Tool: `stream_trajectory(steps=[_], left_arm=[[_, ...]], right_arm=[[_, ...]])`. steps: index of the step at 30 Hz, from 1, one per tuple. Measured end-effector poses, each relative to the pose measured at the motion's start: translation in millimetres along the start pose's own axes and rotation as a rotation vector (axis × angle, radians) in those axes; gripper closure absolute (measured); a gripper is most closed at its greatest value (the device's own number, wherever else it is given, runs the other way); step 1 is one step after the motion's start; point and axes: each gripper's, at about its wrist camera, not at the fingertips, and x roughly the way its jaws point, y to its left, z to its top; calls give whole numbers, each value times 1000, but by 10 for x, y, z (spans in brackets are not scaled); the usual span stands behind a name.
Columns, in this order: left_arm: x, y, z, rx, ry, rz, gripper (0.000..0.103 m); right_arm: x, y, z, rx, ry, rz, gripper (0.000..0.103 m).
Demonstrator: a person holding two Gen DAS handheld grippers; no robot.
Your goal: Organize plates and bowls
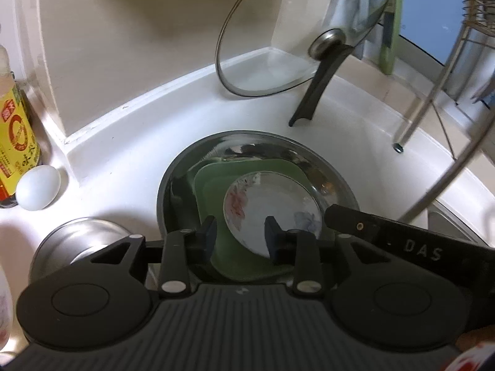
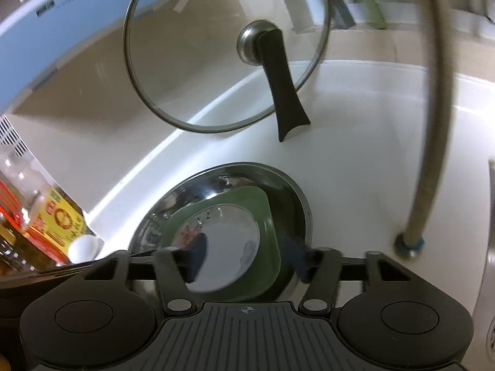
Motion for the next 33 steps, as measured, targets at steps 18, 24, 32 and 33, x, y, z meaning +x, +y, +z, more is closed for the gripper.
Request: stream_trajectory(steps=[18, 24, 32, 33], left_arm=[[-941, -162, -643, 74, -81, 45, 37], [-1193, -221, -936, 8, -66, 47, 37], [-1584, -344, -1361, -49, -75, 110, 37], [-1630, -355, -1413, -58, -78, 116, 37]], right_arm=[[-827, 121, -484, -53, 31, 17, 34], [-1141, 71, -670, -95, 63, 62, 34], [-1439, 88, -961, -164, 112, 126, 34], [-1481, 94, -1010, -172, 119, 132, 34]])
